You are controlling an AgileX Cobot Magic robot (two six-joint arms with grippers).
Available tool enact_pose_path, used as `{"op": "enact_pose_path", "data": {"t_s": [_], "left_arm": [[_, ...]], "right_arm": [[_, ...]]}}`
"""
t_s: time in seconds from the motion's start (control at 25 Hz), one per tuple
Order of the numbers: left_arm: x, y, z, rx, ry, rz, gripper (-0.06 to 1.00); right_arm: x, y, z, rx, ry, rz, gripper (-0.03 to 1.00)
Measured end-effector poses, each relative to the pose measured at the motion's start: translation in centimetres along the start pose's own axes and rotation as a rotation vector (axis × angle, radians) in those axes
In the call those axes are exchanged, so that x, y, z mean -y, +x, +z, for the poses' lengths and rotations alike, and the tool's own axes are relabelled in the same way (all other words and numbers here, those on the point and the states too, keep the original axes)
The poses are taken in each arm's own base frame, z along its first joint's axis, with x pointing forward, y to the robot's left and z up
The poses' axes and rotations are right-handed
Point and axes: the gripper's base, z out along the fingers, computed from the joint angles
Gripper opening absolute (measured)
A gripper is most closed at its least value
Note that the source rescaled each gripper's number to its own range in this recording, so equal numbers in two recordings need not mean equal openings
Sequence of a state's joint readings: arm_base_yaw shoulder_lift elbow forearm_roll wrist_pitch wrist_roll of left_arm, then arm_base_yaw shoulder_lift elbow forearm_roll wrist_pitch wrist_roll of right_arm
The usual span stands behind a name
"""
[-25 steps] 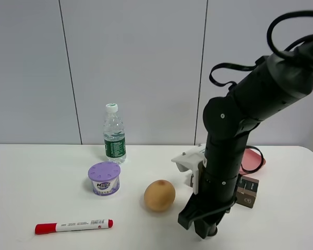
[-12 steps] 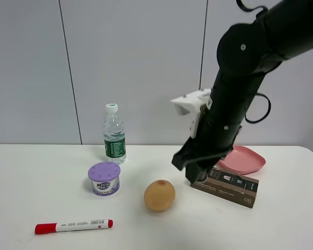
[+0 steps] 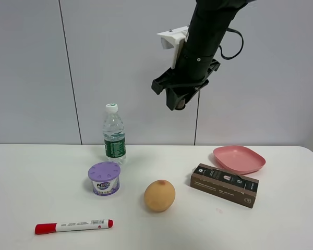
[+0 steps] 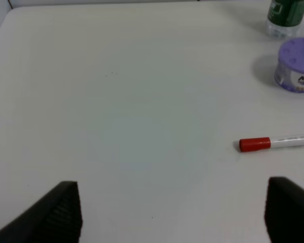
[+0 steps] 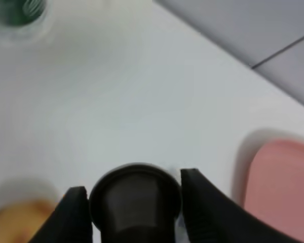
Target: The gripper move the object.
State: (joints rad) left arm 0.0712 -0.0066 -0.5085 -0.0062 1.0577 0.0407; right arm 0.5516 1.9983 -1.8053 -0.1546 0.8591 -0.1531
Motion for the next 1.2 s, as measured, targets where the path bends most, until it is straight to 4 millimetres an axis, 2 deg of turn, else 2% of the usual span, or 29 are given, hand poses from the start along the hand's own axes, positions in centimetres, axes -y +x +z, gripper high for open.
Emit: {"op": "enact_pose_path", "data": {"t_s": [0.12,0.28,0.48,0.6,0.76,0.96,1.04,1.12,1.2], "left_arm": [[0.0,0.0,0.0,0.000,0.000,0.000,1.00],[0.0,0.0,0.0,0.000,0.000,0.000,1.00],[0.0,0.0,0.0,0.000,0.000,0.000,1.00],[0.0,0.0,0.0,0.000,0.000,0.000,1.00],[0.0,0.0,0.0,0.000,0.000,0.000,1.00],[0.0,0.0,0.0,0.000,0.000,0.000,1.00],[0.0,0.0,0.0,0.000,0.000,0.000,1.00],[0.0,0.0,0.0,0.000,0.000,0.000,1.00],[0.0,0.0,0.0,0.000,0.000,0.000,1.00]], "right_arm": [[-0.2,-0.4,3.1,0.006,0.000,-0.003,0.00],[-0.9,0.0,8.0,0.033,0.001,-0.022,0.00],[-1.1,1.6,13.4,0.046,0.008,-0.036,0.00],[-1.5,2.5,15.7,0.055,0.004,-0.041,0.00],[-1.9,3.1,17.6,0.074,-0.001,-0.045,0.00],[-2.1,3.4,18.2,0.071,-0.005,-0.043,0.00],[-2.2,3.5,18.2,0.063,-0.009,-0.038,0.08],[-2.2,3.6,18.2,0.049,-0.012,-0.035,0.27],[-2.2,3.8,18.2,0.024,-0.016,-0.035,0.40]]}}
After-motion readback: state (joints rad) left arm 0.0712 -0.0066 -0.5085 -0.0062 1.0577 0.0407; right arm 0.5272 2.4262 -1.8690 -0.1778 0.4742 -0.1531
